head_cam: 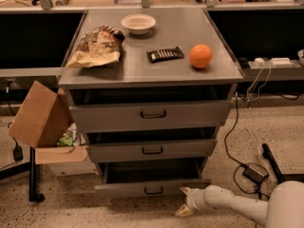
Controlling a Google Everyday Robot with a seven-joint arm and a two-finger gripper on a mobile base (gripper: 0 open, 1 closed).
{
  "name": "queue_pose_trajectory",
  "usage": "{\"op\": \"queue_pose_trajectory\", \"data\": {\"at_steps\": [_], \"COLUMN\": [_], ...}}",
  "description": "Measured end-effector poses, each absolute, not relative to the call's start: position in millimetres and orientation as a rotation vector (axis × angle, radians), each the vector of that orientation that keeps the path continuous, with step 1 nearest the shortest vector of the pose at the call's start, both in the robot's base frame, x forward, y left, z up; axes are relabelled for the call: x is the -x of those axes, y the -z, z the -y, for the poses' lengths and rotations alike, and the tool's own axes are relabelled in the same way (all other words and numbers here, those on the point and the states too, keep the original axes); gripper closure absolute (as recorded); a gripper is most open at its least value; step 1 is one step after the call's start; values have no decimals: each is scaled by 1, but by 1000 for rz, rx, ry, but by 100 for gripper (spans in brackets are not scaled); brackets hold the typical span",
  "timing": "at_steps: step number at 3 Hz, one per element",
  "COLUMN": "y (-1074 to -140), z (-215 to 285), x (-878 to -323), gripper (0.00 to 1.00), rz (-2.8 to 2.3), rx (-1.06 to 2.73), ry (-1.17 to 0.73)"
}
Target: Close bottom drawer
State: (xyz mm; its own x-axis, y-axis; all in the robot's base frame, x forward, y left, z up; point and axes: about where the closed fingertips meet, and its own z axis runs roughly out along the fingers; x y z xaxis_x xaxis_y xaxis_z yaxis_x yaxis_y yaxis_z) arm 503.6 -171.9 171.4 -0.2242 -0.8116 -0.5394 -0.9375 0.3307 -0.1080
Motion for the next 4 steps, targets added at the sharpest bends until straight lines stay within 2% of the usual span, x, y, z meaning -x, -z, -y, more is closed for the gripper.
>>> {"op": "queue_pose_trajectory", "data": {"at_steps": [3,4], "y": [-176,-174], "z": [178,178], "x": [-561,-572], "gripper": [96,100], "rz": [-2000,-1998], "rx": [1564,1554], "ry": [-222,-196]}}
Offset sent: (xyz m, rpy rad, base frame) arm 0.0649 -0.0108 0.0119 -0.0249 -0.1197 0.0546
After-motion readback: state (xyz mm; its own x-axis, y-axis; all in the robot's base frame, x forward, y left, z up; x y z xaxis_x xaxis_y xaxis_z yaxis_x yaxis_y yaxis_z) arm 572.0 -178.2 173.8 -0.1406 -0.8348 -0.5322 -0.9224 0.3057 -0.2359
